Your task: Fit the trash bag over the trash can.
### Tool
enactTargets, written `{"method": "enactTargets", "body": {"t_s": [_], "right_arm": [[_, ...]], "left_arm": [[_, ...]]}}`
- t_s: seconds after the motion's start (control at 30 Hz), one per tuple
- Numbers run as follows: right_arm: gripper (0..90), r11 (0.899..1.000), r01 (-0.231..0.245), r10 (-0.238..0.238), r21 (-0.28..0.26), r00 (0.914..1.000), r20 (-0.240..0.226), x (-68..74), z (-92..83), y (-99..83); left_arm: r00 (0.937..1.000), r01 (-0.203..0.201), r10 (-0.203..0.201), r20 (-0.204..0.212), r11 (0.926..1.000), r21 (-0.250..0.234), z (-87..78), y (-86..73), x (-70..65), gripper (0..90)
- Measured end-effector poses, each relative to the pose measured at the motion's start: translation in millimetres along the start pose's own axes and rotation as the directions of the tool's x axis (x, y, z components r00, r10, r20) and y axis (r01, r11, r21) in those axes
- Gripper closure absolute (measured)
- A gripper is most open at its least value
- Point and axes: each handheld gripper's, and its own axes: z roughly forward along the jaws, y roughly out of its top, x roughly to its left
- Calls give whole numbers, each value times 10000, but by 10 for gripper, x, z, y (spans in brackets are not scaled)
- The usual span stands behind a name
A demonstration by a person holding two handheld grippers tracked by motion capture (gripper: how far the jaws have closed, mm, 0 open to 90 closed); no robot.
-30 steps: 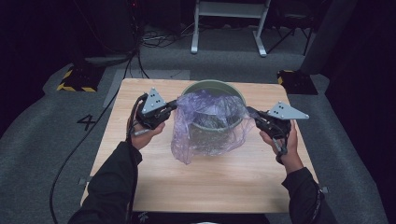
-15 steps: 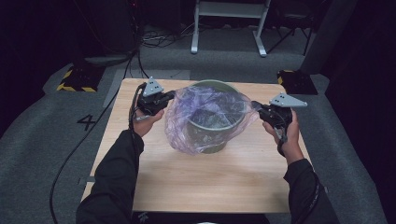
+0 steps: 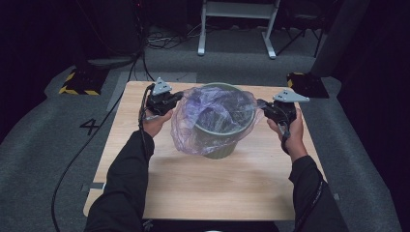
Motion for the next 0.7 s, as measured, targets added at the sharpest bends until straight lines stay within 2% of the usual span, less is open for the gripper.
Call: {"method": "enactTargets", "body": {"t_s": [0.03,0.13,0.27,0.3,0.33,0.37,0.4,0.43,0.53,0.57,0.7], "right_arm": [[889,10000,-12,12,84,10000,60,-20,50,5],[900,9997,-159,158,168,9999,39,-45,99,0],[900,9989,-253,250,387,9996,99,-59,205,-30],[900,9980,-302,294,547,9994,167,-70,267,-51],[900,9980,-302,294,547,9994,167,-70,267,-51],[900,9977,-401,393,555,9991,161,-78,284,-58],[900,9968,-584,582,550,9983,51,-91,309,-72],[900,9948,-739,743,700,9972,-31,-98,351,-91],[900,9937,-710,714,867,9974,-14,-103,391,-101],[900,9919,-746,744,1029,9972,56,-119,430,-113],[900,9881,-901,892,1248,9959,128,-137,478,-148]], "left_arm": [[9998,197,-197,60,9998,64,45,-5,16,898],[9991,380,-380,170,9993,16,76,-9,22,899],[9995,304,-306,36,9992,276,165,-13,2,899],[9985,534,-537,95,9983,239,202,-22,15,899],[9985,534,-537,95,9983,239,202,-22,15,899],[9974,713,-716,125,9971,265,223,-29,20,899],[9974,706,-710,100,9970,311,246,-35,20,899],[9975,701,-705,88,9967,417,271,-43,19,899],[9972,727,-736,91,9947,733,350,-74,9,899],[9972,726,-737,81,9923,1006,411,-100,3,899],[9964,815,-835,124,9895,1194,463,-127,20,899]]}}
